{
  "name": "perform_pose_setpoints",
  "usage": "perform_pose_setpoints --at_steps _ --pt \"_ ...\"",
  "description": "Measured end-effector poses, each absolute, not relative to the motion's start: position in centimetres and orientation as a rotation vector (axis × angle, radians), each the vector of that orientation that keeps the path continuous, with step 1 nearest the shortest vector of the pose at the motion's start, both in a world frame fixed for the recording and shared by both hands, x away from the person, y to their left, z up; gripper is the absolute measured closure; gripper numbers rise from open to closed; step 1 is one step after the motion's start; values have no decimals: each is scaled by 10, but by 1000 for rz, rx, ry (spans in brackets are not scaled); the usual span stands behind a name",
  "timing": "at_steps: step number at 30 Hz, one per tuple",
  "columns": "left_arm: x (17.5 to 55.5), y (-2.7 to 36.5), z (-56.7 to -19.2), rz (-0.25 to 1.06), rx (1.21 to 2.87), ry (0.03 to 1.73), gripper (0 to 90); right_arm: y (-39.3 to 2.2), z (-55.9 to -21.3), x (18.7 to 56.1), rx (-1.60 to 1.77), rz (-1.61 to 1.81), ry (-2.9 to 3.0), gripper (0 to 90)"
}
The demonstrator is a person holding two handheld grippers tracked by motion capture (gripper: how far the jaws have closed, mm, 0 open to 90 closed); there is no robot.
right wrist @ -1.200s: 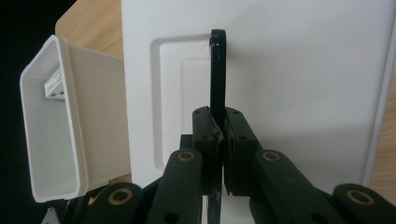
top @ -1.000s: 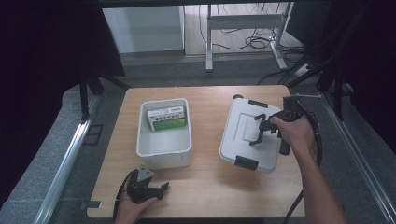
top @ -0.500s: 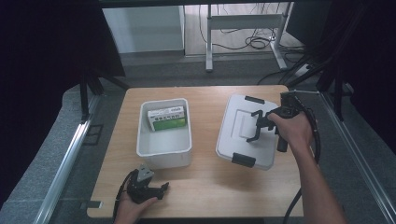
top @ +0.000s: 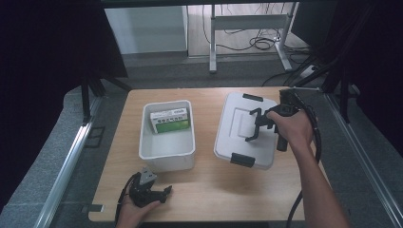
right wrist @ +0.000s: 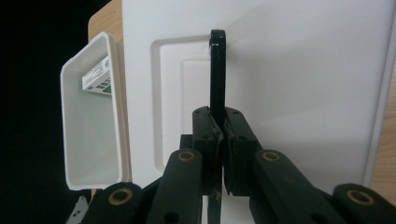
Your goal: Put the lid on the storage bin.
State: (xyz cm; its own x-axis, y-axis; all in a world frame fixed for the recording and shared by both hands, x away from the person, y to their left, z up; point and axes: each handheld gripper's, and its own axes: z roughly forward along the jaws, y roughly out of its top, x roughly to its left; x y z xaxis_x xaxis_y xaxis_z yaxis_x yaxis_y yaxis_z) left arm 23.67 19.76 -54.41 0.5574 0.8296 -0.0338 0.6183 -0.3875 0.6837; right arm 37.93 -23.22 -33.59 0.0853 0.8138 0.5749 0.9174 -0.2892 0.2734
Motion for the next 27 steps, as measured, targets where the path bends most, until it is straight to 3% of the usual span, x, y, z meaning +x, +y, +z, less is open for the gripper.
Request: perform_pose_setpoints --at_steps 27 --pt "237 198 -544 415 2141 1156 123 -201 -322 386 -2118 -1006 -1807 849"
